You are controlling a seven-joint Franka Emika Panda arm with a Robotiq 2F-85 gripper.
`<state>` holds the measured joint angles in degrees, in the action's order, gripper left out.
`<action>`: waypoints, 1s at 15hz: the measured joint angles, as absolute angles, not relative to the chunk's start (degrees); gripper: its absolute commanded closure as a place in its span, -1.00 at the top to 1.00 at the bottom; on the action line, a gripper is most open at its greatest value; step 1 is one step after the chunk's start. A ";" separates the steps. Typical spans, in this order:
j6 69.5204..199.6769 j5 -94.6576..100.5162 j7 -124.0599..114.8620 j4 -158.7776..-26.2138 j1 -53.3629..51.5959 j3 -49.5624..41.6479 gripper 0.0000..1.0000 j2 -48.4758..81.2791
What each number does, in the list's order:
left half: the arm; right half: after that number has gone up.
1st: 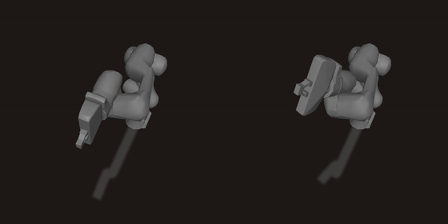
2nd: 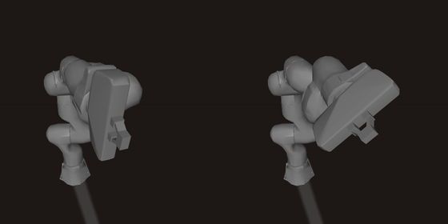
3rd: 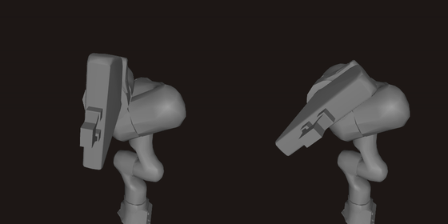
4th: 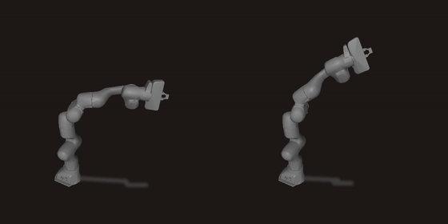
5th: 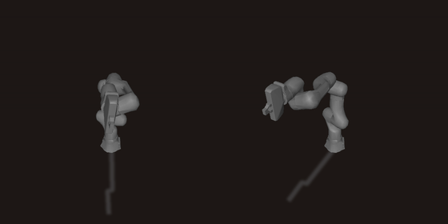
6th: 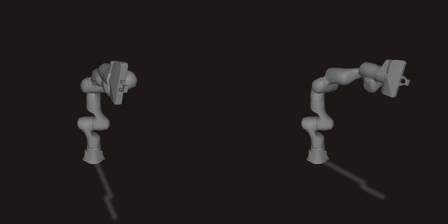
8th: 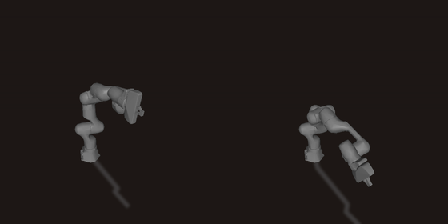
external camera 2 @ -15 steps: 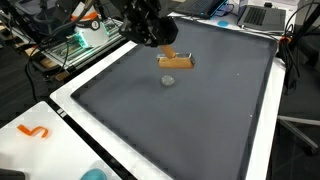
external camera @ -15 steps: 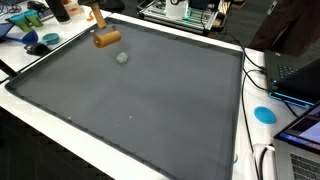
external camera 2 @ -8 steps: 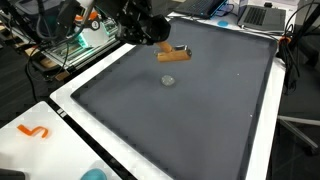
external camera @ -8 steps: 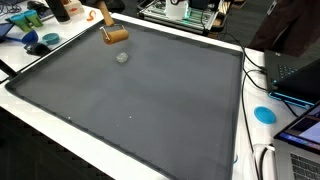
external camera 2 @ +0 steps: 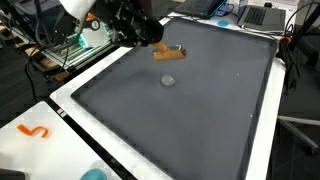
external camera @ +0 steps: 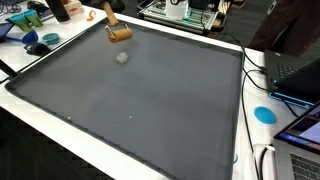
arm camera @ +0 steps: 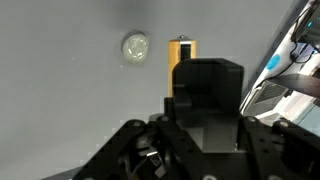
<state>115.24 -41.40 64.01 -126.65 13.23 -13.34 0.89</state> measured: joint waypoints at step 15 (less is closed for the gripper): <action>120.84 -41.35 64.90 -133.00 12.27 -12.43 -0.52 -4.04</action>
